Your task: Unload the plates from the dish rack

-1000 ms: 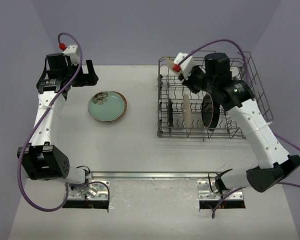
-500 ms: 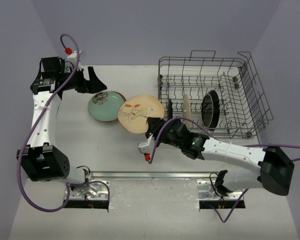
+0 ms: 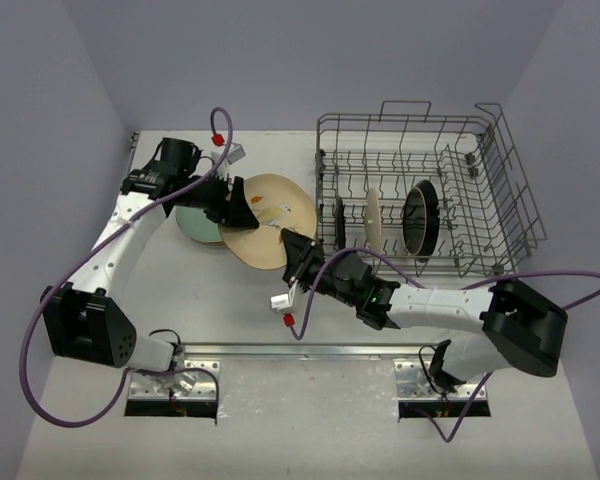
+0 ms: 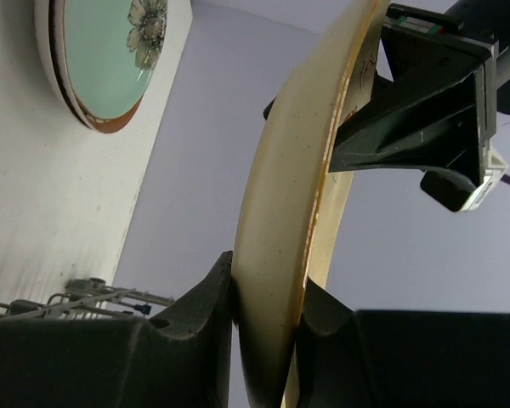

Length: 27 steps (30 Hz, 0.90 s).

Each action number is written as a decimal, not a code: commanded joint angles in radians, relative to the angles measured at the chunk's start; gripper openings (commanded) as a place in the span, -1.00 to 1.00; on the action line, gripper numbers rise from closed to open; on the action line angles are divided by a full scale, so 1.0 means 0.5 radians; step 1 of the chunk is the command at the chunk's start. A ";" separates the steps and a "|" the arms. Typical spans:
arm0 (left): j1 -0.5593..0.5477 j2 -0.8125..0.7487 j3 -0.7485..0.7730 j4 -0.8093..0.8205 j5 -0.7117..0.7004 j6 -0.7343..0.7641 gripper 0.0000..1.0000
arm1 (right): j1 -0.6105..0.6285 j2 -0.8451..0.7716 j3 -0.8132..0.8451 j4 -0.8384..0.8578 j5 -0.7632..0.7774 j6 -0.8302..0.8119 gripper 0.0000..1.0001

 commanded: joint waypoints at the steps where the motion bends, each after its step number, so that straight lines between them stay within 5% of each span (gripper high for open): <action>1: 0.016 -0.019 -0.030 0.061 0.051 0.092 -0.18 | 0.017 -0.101 0.004 0.816 -0.080 -0.181 -1.00; 8: 0.051 -0.002 -0.074 0.050 0.387 0.103 -0.95 | 0.020 -0.115 -0.067 0.819 -0.068 -0.194 -1.00; 11: 0.093 0.014 -0.087 -0.037 0.548 0.189 -1.00 | 0.017 -0.121 -0.088 0.819 -0.072 -0.202 -0.99; 18: 0.544 0.156 -0.025 -0.067 0.887 0.159 -1.00 | 0.017 -0.131 -0.100 0.764 -0.007 -0.192 0.57; 21: 0.704 0.274 0.031 -0.060 0.841 0.105 -1.00 | 0.014 -0.179 -0.138 0.724 0.012 -0.175 0.87; 27: 0.872 0.434 0.067 0.393 0.397 -0.297 -1.00 | -0.009 -0.340 -0.165 0.580 0.147 -0.056 0.98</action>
